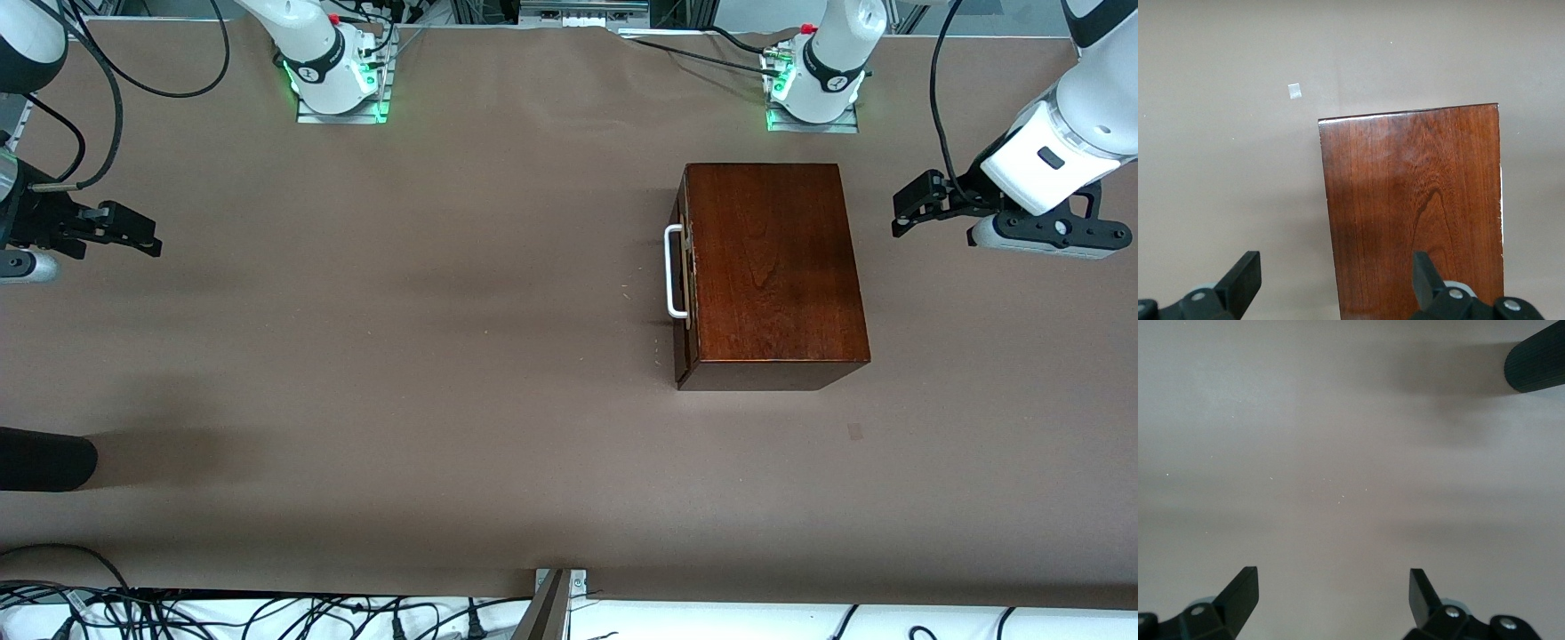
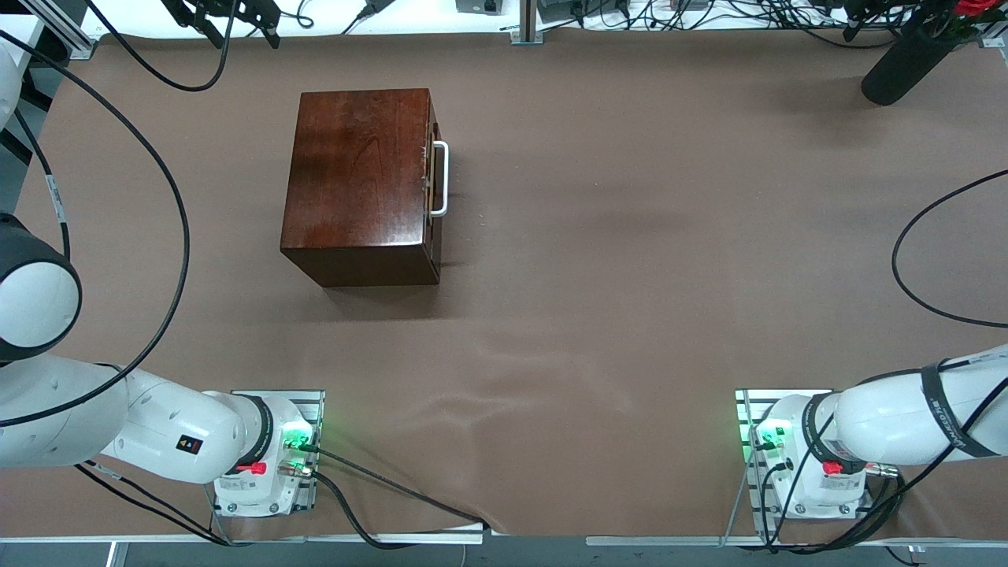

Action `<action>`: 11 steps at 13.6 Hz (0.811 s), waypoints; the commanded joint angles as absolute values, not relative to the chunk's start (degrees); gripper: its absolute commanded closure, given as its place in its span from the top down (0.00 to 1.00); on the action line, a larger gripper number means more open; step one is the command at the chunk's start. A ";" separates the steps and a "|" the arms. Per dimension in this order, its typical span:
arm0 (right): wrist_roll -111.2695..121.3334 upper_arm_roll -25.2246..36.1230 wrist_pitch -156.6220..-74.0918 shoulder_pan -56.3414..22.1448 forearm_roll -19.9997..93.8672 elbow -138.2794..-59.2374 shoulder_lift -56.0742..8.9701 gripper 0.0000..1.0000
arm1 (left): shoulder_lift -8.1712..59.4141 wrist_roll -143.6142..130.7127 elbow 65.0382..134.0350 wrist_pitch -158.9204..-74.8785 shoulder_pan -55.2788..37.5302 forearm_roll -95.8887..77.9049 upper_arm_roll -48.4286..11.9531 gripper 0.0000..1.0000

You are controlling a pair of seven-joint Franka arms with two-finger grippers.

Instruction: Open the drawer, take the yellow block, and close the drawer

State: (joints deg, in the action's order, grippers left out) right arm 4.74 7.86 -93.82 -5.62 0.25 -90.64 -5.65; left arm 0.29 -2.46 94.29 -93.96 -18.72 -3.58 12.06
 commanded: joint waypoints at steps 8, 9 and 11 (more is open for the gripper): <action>3.96 7.56 -93.78 -6.15 0.26 -90.09 -5.80 1.00 | 2.72 -2.29 90.88 -93.69 -18.72 -2.37 11.69 1.00; 3.96 7.56 -93.69 -6.15 0.26 -90.09 -5.80 1.00 | 2.72 -2.29 90.88 -93.69 -18.72 -2.37 11.69 1.00; 3.96 7.56 -93.78 -6.15 0.26 -90.09 -5.80 1.00 | 2.72 -2.29 90.88 -93.69 -18.72 -2.37 11.69 1.00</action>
